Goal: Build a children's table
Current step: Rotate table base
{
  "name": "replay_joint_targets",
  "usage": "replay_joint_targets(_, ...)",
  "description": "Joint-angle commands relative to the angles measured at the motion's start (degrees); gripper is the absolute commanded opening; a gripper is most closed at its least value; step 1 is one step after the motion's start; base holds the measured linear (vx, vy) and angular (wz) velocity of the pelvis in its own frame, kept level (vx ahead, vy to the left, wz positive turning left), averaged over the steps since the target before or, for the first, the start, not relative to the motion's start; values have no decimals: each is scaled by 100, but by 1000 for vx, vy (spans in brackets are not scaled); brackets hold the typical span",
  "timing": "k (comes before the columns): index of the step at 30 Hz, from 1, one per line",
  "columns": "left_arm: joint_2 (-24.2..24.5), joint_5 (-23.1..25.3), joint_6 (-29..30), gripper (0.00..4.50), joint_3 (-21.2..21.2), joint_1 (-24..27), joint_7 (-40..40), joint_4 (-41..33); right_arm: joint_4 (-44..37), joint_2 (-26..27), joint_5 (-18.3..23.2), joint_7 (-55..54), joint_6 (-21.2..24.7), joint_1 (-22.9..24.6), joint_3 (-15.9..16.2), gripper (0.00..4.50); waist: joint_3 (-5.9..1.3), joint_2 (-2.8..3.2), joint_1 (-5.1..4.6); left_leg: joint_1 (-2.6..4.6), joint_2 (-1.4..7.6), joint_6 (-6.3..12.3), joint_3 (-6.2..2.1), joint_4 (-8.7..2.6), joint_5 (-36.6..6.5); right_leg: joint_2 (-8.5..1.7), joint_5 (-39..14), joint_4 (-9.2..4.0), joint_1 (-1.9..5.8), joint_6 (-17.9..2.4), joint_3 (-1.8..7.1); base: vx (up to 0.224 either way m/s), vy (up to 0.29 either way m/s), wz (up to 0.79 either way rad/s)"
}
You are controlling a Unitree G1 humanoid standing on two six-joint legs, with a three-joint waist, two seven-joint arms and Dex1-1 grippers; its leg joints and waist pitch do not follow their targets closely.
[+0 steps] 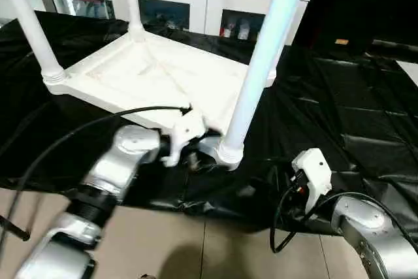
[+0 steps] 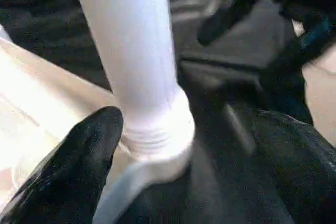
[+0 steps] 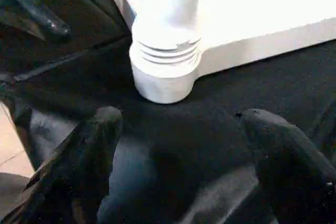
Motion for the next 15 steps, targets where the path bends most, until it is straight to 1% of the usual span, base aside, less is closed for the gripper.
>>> replay_joint_targets(1, 2, 175, -61, 449, -105, -143, 21, 62, 51, -78, -3, 43, -105, -37, -25, 389, -318, 58, -10, 148, 209, -52, -95, -496, -1745, -222, -1581, -318, 209, -1030, 160, 0, 0, 0)
replay_joint_targets(2, -8, 376, -183, 449, -174, -329, 149, 360, 69, -107, -32, 69, -129, -55, -1, 389, -316, 52, -12, 130, 211, -52, -100, -499, -1724, -232, -1613, -327, 219, -1011, 162, 0, 0, 0)
replay_joint_targets(3, -16, 510, -242, 449, -240, -437, 234, 520, 70, -120, -35, 84, -126, -71, 7, 389, -323, 57, 1, 161, 203, -58, -92, -480, -1750, -231, -1663, -333, 194, -990, 163, 0, 0, 0)
replay_joint_targets(4, -21, 625, -290, 449, -297, -526, 307, 651, 71, -130, -36, 97, -122, -84, 13, 389, -315, 50, -8, 139, 200, -46, -98, -491, -1756, -227, -1697, -348, 202, -968, 163, 0, 0, 0)
replay_joint_targets(5, -36, 741, -243, 449, -363, -619, 359, 775, 47, -149, -22, 137, -103, -96, 29, 389, -318, 43, -8, 131, 196, -50, -99, -487, -1753, -225, -1717, -343, 213, -942, 160, 0, 0, 0)
replay_joint_targets(6, -44, 888, -234, 449, -456, -710, 400, 891, -2, -182, 1, 203, -66, -100, 58, 389, -321, 53, -4, 118, 201, -50, -112, -492, -1695, -246, -1733, -339, 231, -923, 160, 0, 0, 0)
replay_joint_targets(7, -43, 928, -244, 449, -483, -729, 410, 915, -18, -194, 6, 223, -52, -98, 67, 389, -328, 44, -1, 124, 205, -43, -110, -482, -1646, -248, -1685, -337, 227, -936, 159, 0, 0, 0)
replay_joint_targets(8, -35, 1178, -262, 449, -641, -824, 536, 1025, -126, -292, 9, 343, 6, -64, 133, 389, -329, 51, -3, 120, 203, -27, -108, -480, -1609, -243, -1617, -330, 228, -960, 160, 0, 0, 0)
replay_joint_targets(9, -39, 1297, -319, 449, -707, -865, 580, 1083, -170, -349, -24, 385, 14, -49, 167, 389, -335, 60, 1, 118, 210, 1, -114, -473, -1555, -238, -1495, -313, 243, -979, 158, 0, 0, 0)
replay_joint_targets(10, -47, 1352, -264, 449, -731, -878, 620, 1107, -190, -372, -41, 394, 12, -41, 174, 389, -337, 51, -3, 111, 208, 29, -107, -471, -1514, -237, -1429, -320, 247, -988, 162, 0, 0, 0)
replay_joint_targets(11, -58, 1406, -197, 449, -752, -889, 659, 1130, -207, -392, -61, 397, 5, -33, 178, 389, -340, 53, -1, 105, 207, 40, -108, -466, -1462, -242, -1351, -298, 254, -1018, 160, 0, 0, 0)
replay_joint_targets(12, -44, 1504, -234, 449, -799, -894, 688, 1170, -203, -388, -54, 388, -3, -32, 163, 389, -349, 40, -7, 97, 204, 89, -105, -457, -1382, -239, -1242, -291, 258, -1073, 157, 0, 0, 0)
replay_joint_targets(14, -23, 1674, -277, 449, -881, -895, 812, 1268, -198, -378, -35, 371, -8, -33, 126, 389, -353, 46, -5, 106, 210, 127, -100, -447, -1339, -241, -1142, -282, 250, -1158, 158, 0, 0, 0)
replay_joint_targets(15, -22, 1769, -354, 449, -931, -900, 885, 1378, -195, -374, -25, 366, -10, -38, 105, 389, -353, 41, -9, 101, 206, 155, -98, -441, -1348, -232, -1140, -285, 253, -1168, 155, 0, 0, 0)
